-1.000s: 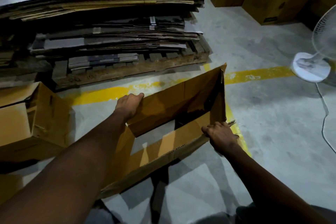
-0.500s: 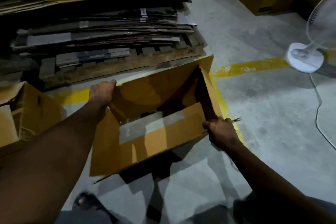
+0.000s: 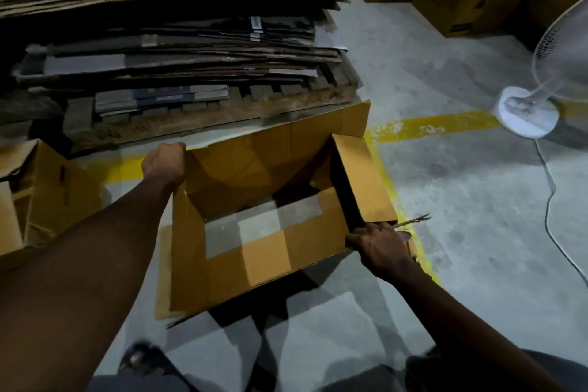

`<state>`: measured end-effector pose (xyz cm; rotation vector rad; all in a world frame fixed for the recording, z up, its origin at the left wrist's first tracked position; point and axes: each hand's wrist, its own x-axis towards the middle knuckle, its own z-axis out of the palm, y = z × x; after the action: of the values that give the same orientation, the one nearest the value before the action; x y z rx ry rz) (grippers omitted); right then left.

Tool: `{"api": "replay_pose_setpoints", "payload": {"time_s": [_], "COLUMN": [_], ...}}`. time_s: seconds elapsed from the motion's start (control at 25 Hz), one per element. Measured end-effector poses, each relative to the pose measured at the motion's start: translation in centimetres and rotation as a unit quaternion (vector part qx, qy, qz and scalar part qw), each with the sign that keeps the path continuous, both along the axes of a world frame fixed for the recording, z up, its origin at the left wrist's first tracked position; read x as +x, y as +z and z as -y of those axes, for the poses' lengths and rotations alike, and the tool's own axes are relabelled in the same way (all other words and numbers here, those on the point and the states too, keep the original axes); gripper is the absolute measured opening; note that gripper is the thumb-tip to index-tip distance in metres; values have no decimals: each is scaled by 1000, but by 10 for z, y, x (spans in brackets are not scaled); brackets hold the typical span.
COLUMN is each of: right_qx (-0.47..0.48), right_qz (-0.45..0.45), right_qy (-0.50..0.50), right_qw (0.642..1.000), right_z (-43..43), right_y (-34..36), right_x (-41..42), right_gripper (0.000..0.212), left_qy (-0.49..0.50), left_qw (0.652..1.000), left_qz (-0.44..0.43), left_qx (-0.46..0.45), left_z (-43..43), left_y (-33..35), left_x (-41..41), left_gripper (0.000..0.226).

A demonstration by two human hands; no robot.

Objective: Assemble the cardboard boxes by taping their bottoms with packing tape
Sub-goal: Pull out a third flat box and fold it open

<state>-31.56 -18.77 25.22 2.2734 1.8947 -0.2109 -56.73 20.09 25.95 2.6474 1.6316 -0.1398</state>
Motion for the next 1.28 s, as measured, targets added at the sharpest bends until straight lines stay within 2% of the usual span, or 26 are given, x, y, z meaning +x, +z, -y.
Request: {"api": "replay_pose_setpoints", "payload": {"time_s": [0.16, 0.24, 0.32, 0.4, 0.44, 0.6, 0.8, 1.08, 1.16, 1.24, 1.28], "right_qx": [19, 14, 10, 2, -6, -38, -46, -5, -3, 25, 44], "right_qz": [-20, -21, -25, -47, -56, -81, -101, -89, -100, -93, -79], "right_qy": [-5, -12, -11, -17, -21, -1, -5, 4, 20, 35, 39], "right_qw": [1000, 1000, 1000, 999, 998, 996, 994, 996, 995, 995, 995], "right_z": [4, 6, 8, 9, 10, 19, 23, 27, 26, 27, 27], "right_y": [2, 4, 4, 9, 12, 18, 15, 8, 5, 0, -1], "right_x": [-1, -4, -12, -21, -25, -36, -26, -16, -21, -22, -21], "right_gripper": [12, 14, 17, 11, 8, 13, 11, 13, 17, 21, 23], "left_qy": [79, 124, 156, 177, 177, 136, 183, 310, 326, 327, 296], "left_qw": [991, 982, 971, 961, 958, 974, 966, 921, 899, 874, 878], "left_qz": [73, 97, 109, 94, 89, 43, 27, 113, 146, 162, 152], "left_qx": [-80, -106, -144, -193, -206, -176, -178, -208, -254, -320, -345], "left_z": [35, 61, 84, 105, 114, 139, 144, 117, 124, 136, 142], "left_y": [7, 5, -4, -4, 0, 7, -7, -11, -14, -20, -26], "left_x": [-22, -40, -63, -82, -86, -63, -23, 4, 14, 22, 23], "left_gripper": [76, 91, 81, 47, 37, 24, 27, 40, 53, 76, 80]}}
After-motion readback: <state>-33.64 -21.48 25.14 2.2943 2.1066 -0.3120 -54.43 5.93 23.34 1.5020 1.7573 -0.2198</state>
